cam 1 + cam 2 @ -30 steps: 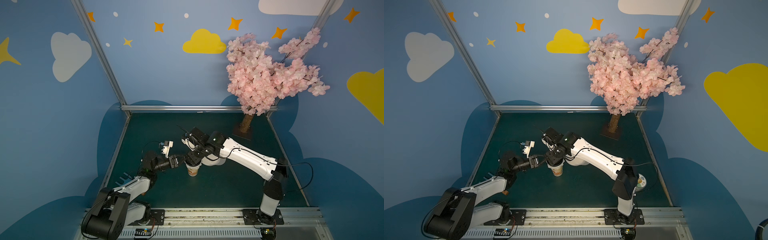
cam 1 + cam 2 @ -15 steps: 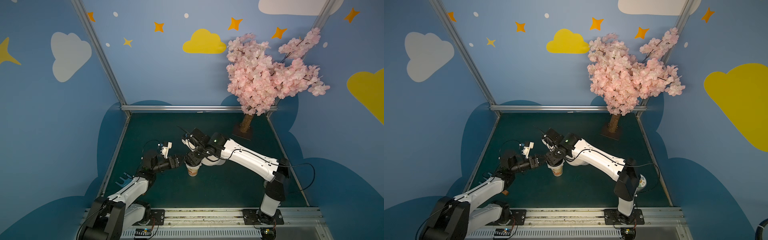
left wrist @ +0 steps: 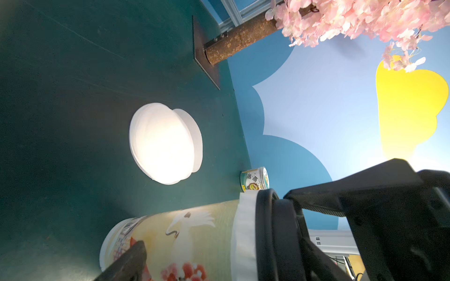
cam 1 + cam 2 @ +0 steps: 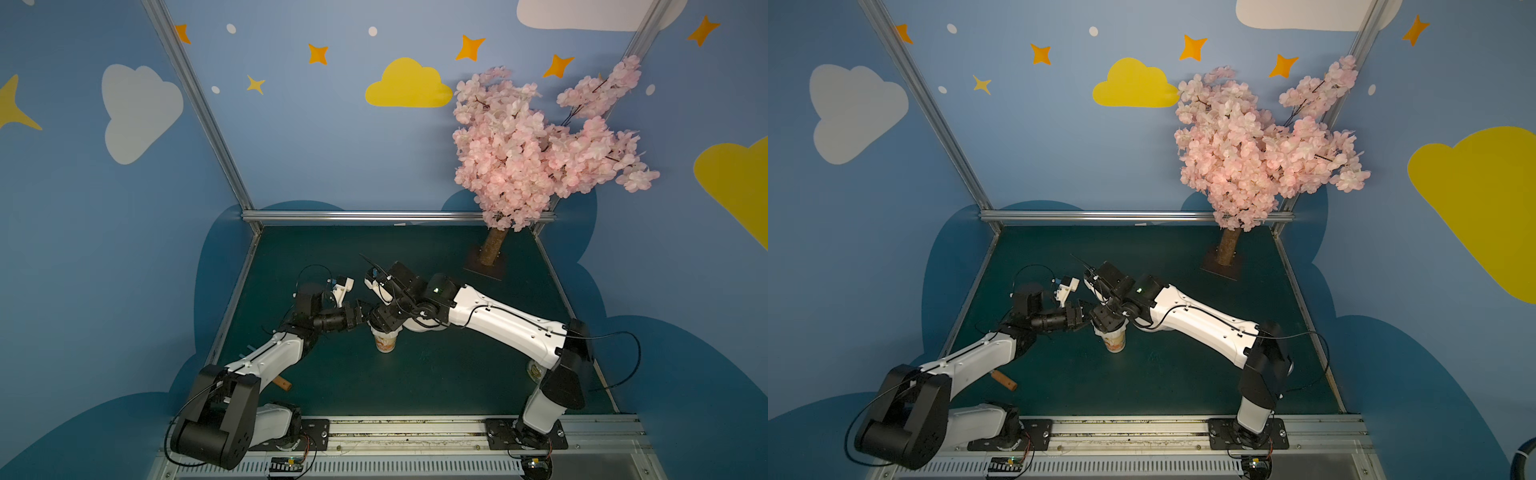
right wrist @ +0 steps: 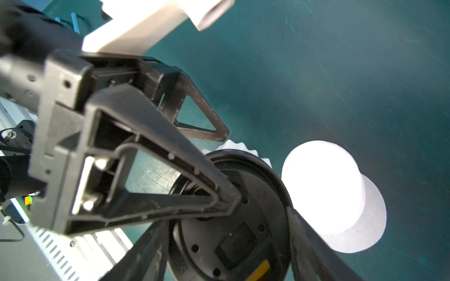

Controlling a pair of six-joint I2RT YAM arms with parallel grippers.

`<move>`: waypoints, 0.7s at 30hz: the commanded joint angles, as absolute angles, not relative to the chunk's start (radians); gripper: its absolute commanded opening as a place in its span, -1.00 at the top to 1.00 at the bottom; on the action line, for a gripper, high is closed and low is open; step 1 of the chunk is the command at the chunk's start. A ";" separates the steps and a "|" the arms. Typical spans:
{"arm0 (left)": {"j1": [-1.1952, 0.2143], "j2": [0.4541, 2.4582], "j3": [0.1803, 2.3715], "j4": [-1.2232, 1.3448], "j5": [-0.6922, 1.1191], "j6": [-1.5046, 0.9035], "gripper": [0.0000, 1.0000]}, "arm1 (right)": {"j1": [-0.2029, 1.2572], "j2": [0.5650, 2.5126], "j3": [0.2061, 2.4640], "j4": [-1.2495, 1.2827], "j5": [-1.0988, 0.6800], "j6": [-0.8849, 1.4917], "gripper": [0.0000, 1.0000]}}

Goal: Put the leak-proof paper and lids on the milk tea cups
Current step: Secure the cup lid on the cup.

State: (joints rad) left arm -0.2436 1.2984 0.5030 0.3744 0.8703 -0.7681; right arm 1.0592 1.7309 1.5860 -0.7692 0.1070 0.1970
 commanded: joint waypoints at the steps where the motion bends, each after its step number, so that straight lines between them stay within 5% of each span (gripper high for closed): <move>1: -0.272 1.353 0.446 0.299 0.911 -0.716 -0.81 | 1.059 1.829 1.456 -0.768 0.151 0.202 -0.29; 21: -0.304 1.266 0.423 0.140 0.801 -0.592 -0.68 | 1.030 1.716 1.381 -0.627 0.102 0.184 -0.65</move>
State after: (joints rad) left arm -0.2676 1.2423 0.4816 0.3805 0.8059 -0.6952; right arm 1.0588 1.6466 1.4239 -0.5861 0.1005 0.1593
